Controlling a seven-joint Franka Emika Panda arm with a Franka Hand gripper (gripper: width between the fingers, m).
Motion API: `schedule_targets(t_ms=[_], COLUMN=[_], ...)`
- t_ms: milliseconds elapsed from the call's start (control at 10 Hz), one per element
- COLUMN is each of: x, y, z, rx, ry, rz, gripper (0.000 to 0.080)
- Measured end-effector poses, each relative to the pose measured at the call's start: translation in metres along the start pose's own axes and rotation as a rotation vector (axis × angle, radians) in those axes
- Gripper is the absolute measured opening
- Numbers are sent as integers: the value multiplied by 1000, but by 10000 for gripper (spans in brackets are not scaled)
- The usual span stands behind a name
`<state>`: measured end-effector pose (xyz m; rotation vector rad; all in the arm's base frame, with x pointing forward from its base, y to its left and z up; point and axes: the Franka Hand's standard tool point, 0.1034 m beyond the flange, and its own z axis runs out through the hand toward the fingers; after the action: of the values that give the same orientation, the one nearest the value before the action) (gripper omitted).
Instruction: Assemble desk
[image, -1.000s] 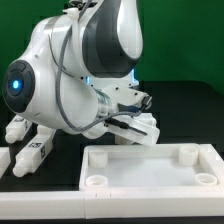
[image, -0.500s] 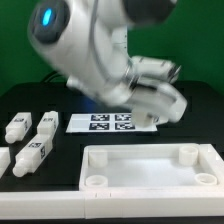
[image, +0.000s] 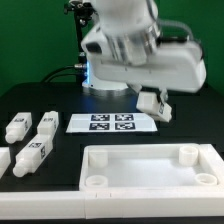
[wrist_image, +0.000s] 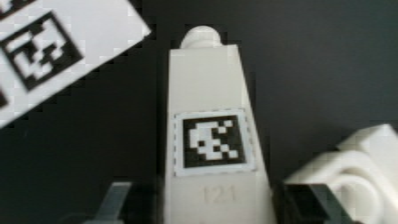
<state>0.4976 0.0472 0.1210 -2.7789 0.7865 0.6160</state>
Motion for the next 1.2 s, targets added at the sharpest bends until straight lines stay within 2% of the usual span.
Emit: schedule_targets(t_ms=[100, 200, 300, 400, 500, 600, 700, 800, 900, 1000, 1200], x=[8, 10, 1, -3, 4, 5, 9, 16, 28, 28, 28], y=[-7, -25, -36, -34, -37, -41, -45, -58, -74, -85, -85], z=[-23, -37, -35, -29, -32, -31, -36, -52, -62, -56, -55], rx=[24, 37, 9, 14, 35, 51, 18, 13, 23, 36, 68], ry=[73, 165, 262, 290, 369, 445, 503, 561, 654, 715, 827], rz=[-72, -133, -177, -182, -169, -183, -251, -331, -410, -436, -446], gripper=[285, 285, 285, 285, 285, 285, 285, 285, 285, 285, 285])
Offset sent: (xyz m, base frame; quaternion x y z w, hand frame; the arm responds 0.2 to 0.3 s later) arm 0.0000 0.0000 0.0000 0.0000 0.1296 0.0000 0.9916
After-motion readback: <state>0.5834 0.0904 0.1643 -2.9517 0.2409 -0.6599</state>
